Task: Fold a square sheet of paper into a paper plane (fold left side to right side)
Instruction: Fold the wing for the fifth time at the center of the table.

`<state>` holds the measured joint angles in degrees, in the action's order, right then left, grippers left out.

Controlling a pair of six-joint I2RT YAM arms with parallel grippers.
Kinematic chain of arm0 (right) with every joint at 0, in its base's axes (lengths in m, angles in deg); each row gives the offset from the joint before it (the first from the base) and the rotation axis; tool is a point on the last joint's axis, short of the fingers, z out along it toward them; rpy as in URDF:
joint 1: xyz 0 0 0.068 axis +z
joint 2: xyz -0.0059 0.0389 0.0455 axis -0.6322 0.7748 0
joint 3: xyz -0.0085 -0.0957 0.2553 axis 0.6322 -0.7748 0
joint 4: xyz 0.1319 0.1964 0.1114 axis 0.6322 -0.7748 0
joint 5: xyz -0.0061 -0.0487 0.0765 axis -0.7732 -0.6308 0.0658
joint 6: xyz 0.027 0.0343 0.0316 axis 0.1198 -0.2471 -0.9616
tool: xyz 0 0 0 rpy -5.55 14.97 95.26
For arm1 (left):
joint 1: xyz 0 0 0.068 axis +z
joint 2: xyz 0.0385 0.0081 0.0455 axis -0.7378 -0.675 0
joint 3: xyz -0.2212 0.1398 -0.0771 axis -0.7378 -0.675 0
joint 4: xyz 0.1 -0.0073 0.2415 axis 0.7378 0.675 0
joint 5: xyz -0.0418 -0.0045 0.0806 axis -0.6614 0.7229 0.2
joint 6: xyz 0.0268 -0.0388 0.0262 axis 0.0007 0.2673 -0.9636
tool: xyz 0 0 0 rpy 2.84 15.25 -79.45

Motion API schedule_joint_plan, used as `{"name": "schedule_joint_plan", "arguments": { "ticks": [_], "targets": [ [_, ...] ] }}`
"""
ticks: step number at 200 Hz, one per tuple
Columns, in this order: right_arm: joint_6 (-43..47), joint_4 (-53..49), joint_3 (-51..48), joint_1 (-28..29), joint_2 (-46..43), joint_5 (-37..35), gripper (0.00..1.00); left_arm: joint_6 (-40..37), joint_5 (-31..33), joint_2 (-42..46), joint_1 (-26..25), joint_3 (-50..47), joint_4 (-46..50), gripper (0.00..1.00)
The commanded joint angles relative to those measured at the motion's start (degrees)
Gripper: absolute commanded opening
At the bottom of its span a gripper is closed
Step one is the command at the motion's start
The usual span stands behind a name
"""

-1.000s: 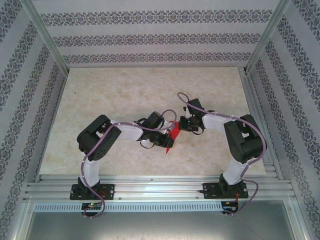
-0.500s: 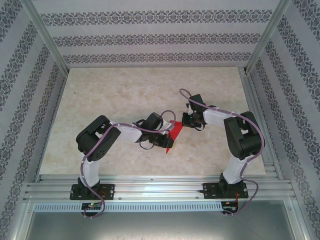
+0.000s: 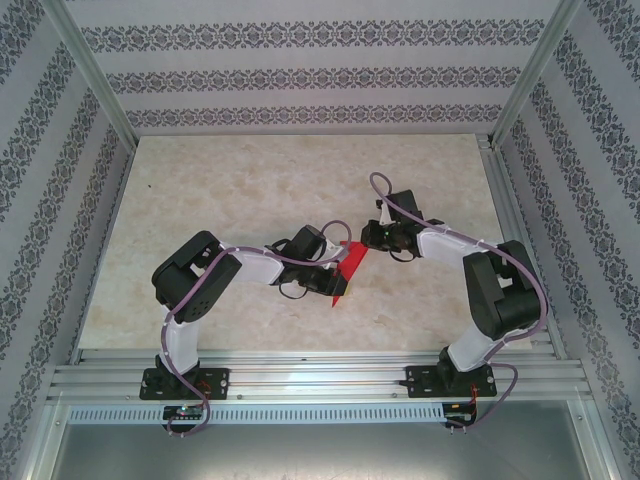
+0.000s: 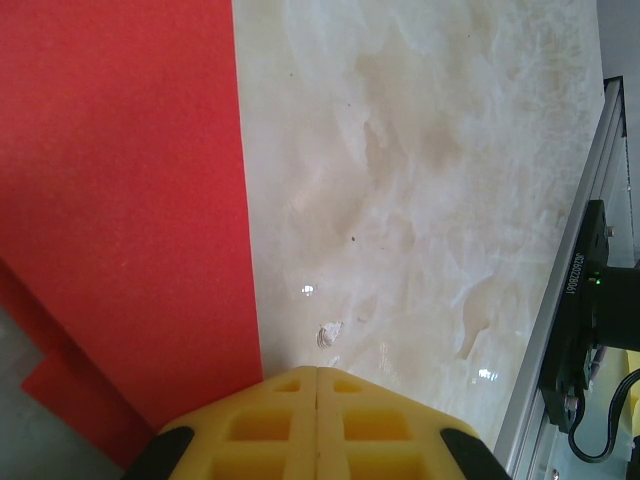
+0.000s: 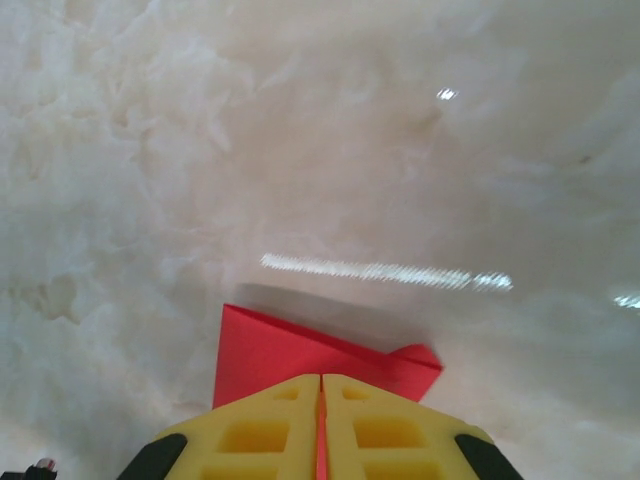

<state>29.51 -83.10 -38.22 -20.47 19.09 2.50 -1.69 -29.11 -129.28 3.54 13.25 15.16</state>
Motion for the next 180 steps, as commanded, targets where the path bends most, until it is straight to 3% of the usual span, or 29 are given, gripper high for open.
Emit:
{"name": "schedule_joint_plan", "arguments": {
  "ticks": [1, 31, 72, 99, 180],
  "targets": [
    [-5.1, 8.4, -2.6, 0.3, 1.9, 4.9, 0.10, 0.7, 2.5, -2.4, -1.2, -2.7, 7.2, 0.05],
    [-6.5, 11.6, -2.5, 0.2, 6.1, 5.1, 0.10, 0.7, 2.6, -2.4, -1.2, -2.8, 7.2, 0.05],
    [-4.9, 10.3, -1.3, -1.3, 9.1, -0.2, 0.09, 0.9, 2.7, -2.4, -1.2, -3.2, 7.1, 0.05],
    [-3.0, 8.4, -1.3, -2.3, 9.5, -4.2, 0.09, 0.9, 2.7, -2.5, -1.2, -3.5, 7.1, 0.05],
    [0.1, 8.9, -1.5, -5.7, 9.1, -7.3, 0.10, 1.2, 2.7, -2.5, -1.2, -4.0, 6.8, 0.05]
  ]
}}
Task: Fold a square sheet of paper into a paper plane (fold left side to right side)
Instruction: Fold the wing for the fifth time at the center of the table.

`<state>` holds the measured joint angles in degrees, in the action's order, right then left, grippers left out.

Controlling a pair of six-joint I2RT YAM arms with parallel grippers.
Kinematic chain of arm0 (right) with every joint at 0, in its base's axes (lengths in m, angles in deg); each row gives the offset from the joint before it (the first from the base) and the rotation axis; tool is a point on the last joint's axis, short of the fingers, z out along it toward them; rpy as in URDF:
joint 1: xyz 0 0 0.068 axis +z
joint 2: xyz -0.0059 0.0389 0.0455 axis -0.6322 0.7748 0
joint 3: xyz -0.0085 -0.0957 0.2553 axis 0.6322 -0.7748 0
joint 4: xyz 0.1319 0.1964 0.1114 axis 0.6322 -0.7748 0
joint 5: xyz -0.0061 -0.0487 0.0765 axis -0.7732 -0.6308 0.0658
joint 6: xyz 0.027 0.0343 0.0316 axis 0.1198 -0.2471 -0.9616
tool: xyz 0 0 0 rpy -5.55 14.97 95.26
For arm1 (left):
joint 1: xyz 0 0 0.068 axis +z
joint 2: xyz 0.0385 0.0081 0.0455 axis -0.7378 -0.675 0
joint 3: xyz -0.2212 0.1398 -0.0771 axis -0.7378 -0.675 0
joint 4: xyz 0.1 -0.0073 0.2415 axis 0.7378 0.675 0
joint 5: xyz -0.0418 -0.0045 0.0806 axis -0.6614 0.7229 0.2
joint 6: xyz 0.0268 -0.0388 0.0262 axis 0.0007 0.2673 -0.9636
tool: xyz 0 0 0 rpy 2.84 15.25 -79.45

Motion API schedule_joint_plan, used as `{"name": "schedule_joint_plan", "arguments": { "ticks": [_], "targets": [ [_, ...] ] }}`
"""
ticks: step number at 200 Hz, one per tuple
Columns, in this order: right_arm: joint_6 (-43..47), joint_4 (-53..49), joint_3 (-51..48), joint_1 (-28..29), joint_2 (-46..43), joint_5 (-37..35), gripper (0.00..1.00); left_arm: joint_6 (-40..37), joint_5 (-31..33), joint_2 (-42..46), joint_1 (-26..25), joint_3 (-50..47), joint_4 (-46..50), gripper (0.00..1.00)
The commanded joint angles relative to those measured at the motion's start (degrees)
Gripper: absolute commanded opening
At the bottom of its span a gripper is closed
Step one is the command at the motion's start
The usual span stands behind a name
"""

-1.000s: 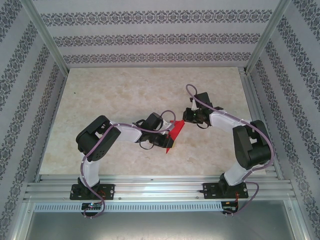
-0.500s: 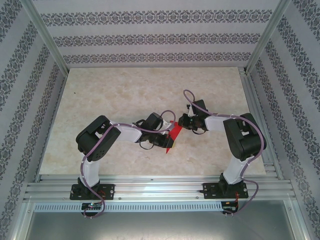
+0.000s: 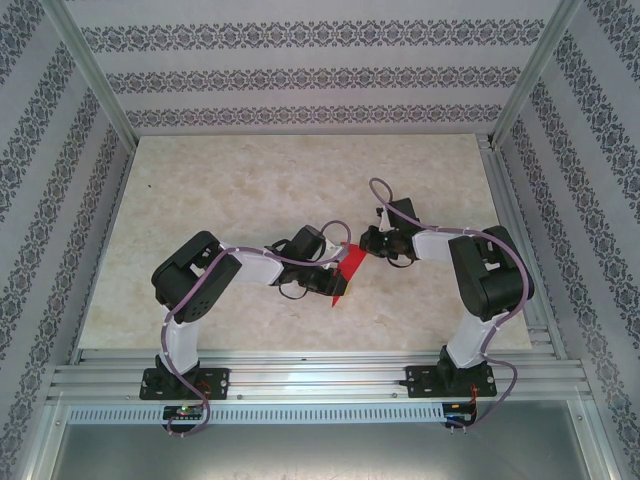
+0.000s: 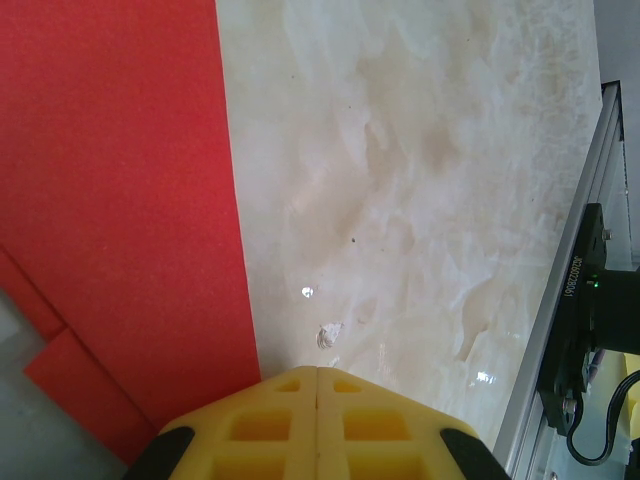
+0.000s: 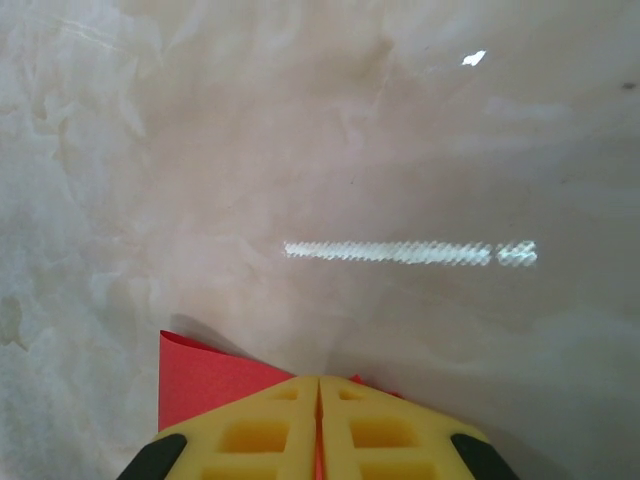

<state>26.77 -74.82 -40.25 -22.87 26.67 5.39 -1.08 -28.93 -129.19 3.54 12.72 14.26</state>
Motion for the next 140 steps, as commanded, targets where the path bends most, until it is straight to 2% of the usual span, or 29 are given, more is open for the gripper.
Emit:
{"name": "schedule_joint_plan", "arguments": {
  "ticks": [1, 61, 98, 140],
  "targets": [
    [2.9, 0.6, 0.5, -3.3, 1.5, -10.2, 0.10, 0.6, 2.5, -2.5, -1.2, -3.5, 7.6, 0.05],
    [3.5, -1.4, 1.7, -4.8, -2.5, -9.5, 0.13, 0.7, 1.8, -0.9, -1.2, -2.8, 7.6, 0.08],
    [4.1, -7.0, 1.1, -4.7, -10.3, -10.5, 0.23, -0.2, -0.3, 4.2, -1.1, 2.0, 10.7, 0.20],
    [2.7, -13.5, -1.0, -4.0, -18.0, -10.7, 0.33, -2.6, -1.6, 14.0, 0.2, 7.1, 16.7, 0.34]
  ]
}}
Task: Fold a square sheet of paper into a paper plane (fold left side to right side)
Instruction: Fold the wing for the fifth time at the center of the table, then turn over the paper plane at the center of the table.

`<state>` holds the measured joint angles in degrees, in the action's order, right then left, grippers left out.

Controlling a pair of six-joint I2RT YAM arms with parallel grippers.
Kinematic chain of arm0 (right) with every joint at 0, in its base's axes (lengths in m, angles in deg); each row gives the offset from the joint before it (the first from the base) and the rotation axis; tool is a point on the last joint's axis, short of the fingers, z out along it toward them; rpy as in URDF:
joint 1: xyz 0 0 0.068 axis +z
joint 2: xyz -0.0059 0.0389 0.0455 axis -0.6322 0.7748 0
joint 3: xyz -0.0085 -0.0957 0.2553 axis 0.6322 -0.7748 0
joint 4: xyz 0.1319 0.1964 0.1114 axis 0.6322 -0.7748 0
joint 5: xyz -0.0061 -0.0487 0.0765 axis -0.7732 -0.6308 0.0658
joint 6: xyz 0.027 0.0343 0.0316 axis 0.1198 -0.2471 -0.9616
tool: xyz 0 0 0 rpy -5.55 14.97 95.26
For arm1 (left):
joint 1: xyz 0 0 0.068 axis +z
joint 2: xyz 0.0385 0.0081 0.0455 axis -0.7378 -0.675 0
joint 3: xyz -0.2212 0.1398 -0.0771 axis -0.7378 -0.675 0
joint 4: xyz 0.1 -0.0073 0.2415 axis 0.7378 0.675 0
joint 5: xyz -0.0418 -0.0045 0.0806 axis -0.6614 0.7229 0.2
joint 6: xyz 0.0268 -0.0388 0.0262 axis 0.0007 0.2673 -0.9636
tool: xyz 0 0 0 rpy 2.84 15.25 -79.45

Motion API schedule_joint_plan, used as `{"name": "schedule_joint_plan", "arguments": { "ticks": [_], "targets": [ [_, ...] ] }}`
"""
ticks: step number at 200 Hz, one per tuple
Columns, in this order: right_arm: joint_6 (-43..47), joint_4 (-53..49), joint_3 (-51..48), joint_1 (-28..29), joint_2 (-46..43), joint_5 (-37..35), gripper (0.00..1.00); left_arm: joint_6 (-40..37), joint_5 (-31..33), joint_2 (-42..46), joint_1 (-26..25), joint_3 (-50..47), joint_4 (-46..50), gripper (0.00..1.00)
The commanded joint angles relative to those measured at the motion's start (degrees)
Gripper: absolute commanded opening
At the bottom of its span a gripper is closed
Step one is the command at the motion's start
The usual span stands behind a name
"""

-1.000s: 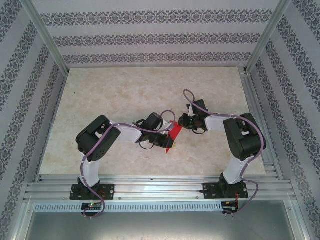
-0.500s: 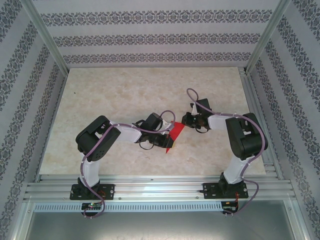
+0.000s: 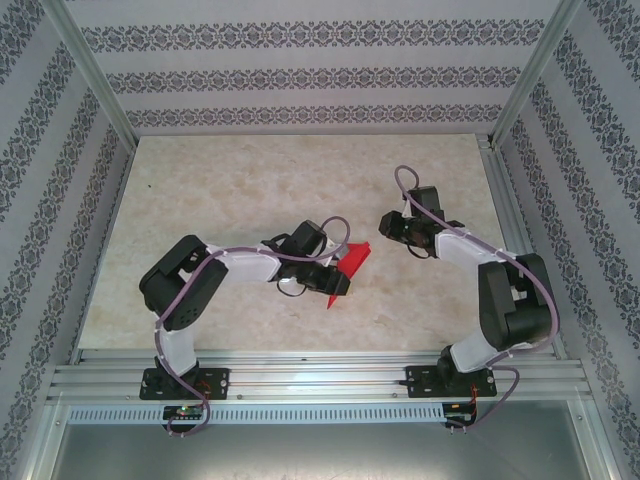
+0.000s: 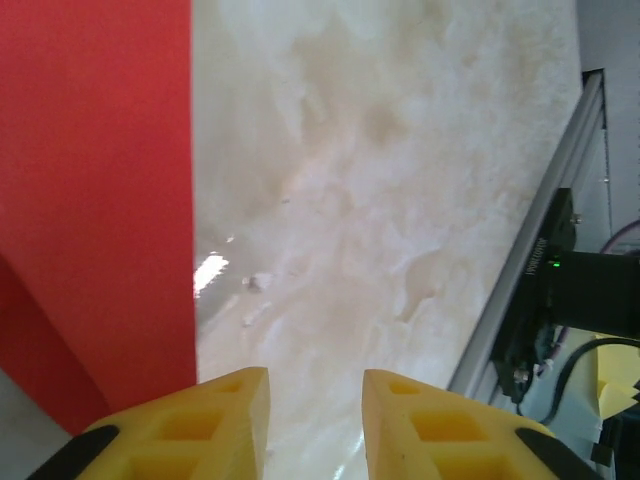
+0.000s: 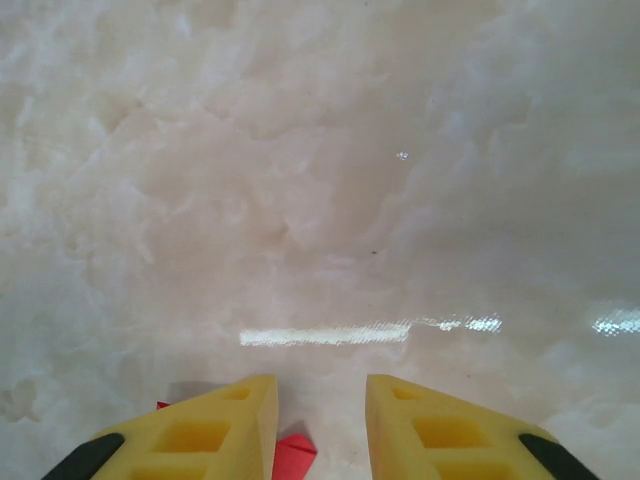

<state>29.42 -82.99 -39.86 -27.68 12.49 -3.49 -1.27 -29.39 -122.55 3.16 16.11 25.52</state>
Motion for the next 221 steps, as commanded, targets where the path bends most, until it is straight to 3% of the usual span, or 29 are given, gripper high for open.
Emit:
{"name": "schedule_joint_plan", "arguments": {
  "ticks": [1, 33, 74, 102, 138, 170, 196, 221],
  "targets": [
    [0.0, -5.6, -1.5, 0.9, -4.0, -1.9, 0.33, -2.4, -1.1, 7.6, 0.7, 3.7, 5.5, 0.34],
    [-2.9, -10.6, -1.8, 5.1, -8.4, -4.2, 0.40, -2.9, 2.9, 15.6, 4.7, 1.1, 10.0, 0.41],
    [-11.1, -13.6, -0.5, 19.8, -9.0, -14.6, 0.60, 1.1, 12.1, 26.8, 11.8, -9.2, 7.7, 0.53],
    [-14.1, -16.2, 2.9, 28.4, -2.5, -21.3, 0.71, 3.3, 20.3, 32.2, 15.6, -14.1, 9.3, 0.58],
    [-14.1, -20.3, 8.3, 32.1, 7.0, -26.8, 0.74, 3.6, 21.9, 36.1, 17.5, -17.6, 9.8, 0.59],
    [-12.8, -24.9, 11.7, 32.6, 10.5, -30.1, 0.63, 2.9, 22.9, 37.6, 18.0, -18.6, 11.0, 0.60],
    [-12.6, -25.5, 11.0, 32.7, 9.7, -29.4, 0.44, 2.5, 23.8, 38.3, 18.0, -18.9, 11.9, 0.61],
    [-12.2, -26.0, 10.4, 32.7, 7.5, -27.6, 0.20, 2.0, 24.4, 39.1, 18.2, -19.0, 12.9, 0.61]
  ]
}}
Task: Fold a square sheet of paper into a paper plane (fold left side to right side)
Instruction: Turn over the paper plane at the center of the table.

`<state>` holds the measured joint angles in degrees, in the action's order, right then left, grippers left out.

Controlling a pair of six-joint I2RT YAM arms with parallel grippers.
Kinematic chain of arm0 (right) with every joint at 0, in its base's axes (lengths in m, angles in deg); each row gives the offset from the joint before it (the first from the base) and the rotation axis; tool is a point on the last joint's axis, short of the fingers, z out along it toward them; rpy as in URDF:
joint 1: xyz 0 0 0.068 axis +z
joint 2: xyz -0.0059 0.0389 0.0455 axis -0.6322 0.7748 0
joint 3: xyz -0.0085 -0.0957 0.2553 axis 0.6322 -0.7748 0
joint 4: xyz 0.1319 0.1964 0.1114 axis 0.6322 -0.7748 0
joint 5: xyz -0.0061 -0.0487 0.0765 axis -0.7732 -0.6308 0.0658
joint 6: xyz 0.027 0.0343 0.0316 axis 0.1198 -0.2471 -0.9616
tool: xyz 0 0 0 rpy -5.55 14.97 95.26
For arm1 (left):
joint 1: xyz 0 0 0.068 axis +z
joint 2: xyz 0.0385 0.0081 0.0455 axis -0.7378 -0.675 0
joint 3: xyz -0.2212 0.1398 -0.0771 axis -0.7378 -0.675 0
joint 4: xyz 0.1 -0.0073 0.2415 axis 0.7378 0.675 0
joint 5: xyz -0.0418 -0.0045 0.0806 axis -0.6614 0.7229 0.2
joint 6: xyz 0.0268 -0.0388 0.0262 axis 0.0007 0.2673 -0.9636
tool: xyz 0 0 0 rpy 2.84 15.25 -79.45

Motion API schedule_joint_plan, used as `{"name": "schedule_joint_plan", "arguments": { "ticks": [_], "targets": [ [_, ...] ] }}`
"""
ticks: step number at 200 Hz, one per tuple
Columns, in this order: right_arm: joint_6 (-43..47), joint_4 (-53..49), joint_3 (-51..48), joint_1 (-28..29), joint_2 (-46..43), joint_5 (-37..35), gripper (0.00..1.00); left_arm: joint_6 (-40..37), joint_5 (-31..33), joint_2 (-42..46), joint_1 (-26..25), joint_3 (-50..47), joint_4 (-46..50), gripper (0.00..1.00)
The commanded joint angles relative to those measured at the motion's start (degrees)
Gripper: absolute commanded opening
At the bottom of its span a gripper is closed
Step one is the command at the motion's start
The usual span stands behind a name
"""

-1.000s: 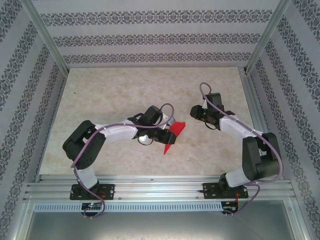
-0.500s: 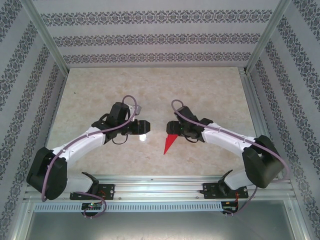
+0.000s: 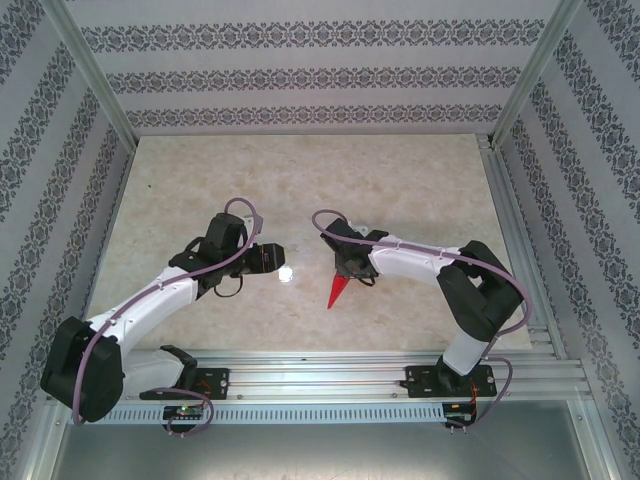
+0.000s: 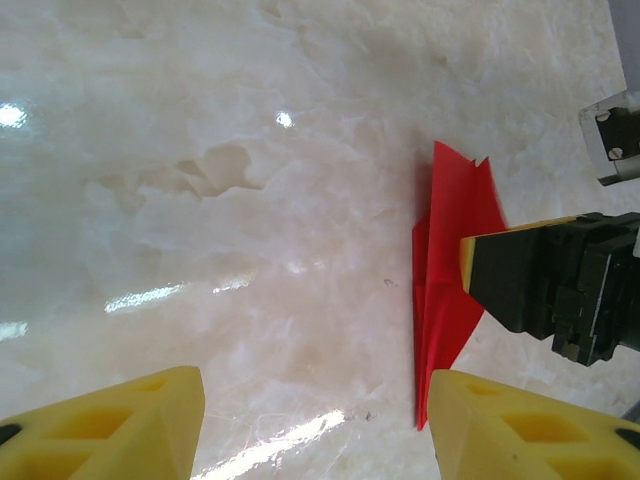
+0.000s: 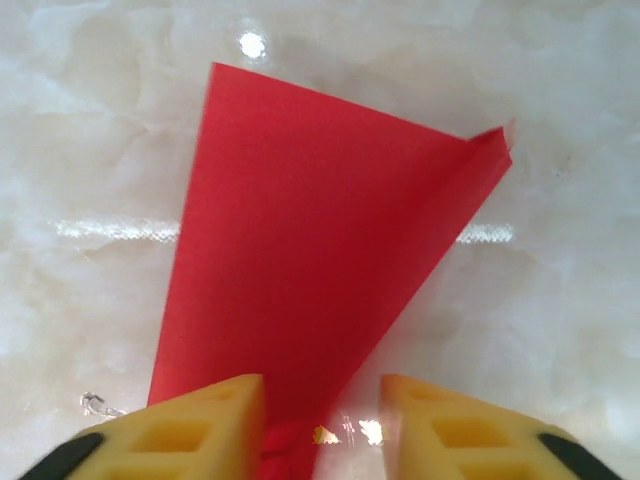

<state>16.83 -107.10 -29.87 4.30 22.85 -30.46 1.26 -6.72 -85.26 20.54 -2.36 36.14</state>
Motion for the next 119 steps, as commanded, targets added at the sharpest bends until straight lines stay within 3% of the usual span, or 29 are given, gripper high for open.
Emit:
{"name": "schedule_joint_plan", "arguments": {
  "ticks": [1, 22, 72, 119],
  "targets": [
    [0.3, -1.8, 0.4, 0.7, -3.0, -0.5, 0.19, -0.5, 1.8, 1.8, 0.8, -0.5, 2.3, 0.61],
    [2.9, 0.6, -0.9, 0.5, -6.8, 3.3, 0.00, -0.6, 2.6, 3.0, 1.0, -0.5, 3.0, 0.61],
    [8.7, 12.7, -5.6, -3.2, -16.5, 22.1, 0.00, -0.9, 5.1, 7.5, 1.9, 0.1, 5.4, 0.65],
    [7.9, 25.3, -10.4, -7.5, -13.7, 38.8, 0.00, -0.5, 5.5, 8.8, 2.1, -0.8, 5.2, 0.68]
  ]
}}
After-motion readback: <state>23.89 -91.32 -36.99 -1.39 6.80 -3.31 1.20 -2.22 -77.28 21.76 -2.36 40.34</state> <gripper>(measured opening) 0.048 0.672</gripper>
